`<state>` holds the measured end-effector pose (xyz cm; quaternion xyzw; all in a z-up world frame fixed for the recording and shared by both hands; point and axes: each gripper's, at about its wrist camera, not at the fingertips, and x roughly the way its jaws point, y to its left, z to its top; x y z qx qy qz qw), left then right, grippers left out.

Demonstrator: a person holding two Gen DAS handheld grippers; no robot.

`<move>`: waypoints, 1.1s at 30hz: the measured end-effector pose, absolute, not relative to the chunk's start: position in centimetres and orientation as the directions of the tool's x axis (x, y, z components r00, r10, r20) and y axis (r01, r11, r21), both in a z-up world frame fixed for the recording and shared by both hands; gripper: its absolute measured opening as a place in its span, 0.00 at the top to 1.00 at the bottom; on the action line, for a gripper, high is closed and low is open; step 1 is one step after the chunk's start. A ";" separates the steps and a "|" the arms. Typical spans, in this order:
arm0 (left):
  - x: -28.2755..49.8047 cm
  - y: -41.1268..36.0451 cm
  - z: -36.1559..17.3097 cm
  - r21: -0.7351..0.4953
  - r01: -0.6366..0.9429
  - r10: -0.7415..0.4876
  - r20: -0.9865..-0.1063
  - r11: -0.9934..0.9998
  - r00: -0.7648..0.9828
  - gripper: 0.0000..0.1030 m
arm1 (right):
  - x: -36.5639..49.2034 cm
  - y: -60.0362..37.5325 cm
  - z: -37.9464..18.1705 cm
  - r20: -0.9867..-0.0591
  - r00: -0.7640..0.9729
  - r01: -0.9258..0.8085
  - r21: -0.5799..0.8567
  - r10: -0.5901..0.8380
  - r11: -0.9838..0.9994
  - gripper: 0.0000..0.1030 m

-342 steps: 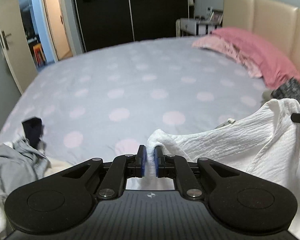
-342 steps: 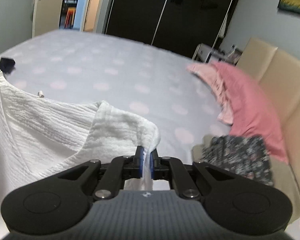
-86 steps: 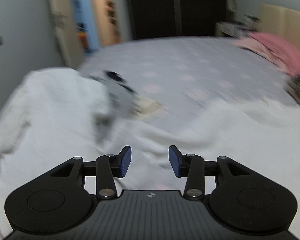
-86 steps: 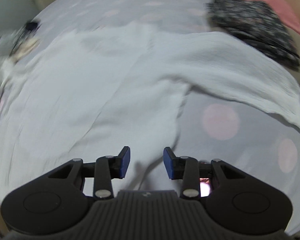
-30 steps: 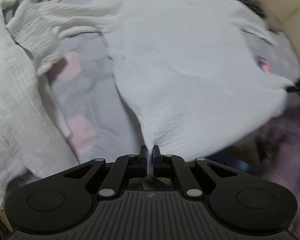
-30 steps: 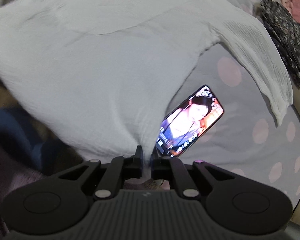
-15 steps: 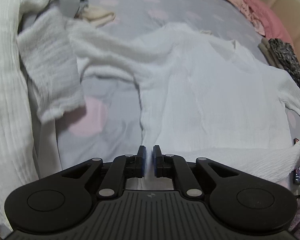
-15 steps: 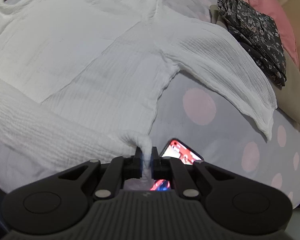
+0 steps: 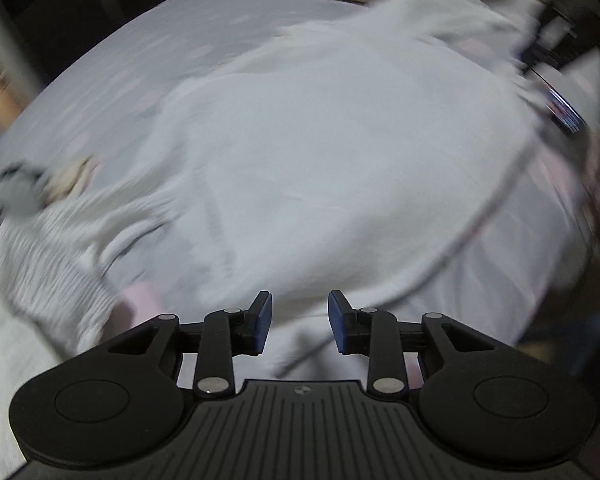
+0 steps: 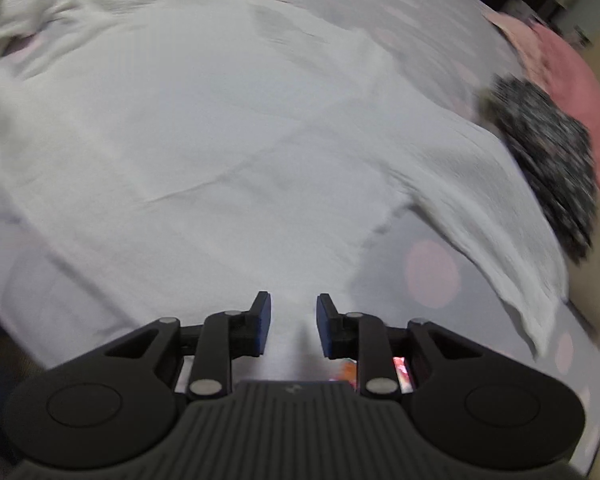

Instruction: Fold clothes

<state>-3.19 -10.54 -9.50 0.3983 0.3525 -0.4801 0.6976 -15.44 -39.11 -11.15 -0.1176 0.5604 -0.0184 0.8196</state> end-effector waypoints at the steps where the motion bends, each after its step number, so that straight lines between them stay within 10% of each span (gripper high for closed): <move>1: -4.0 -10.8 -9.9 0.230 0.957 -0.392 -0.875 0.179 0.283 0.72 | -15.7 -38.4 -11.3 -0.916 0.374 -0.138 -0.208 -0.144 0.968 0.73; 19: -7.2 -14.2 -16.7 0.419 0.904 -0.395 -0.848 -0.091 0.353 0.66 | -20.0 -32.7 -17.3 -0.904 0.394 -0.530 -0.369 -0.165 0.763 0.52; 33: -1.0 -15.6 -11.8 0.179 0.951 -0.485 -0.827 0.254 0.285 0.77 | -16.8 -35.5 -14.6 -0.862 0.498 -0.338 -0.291 -0.092 0.895 0.85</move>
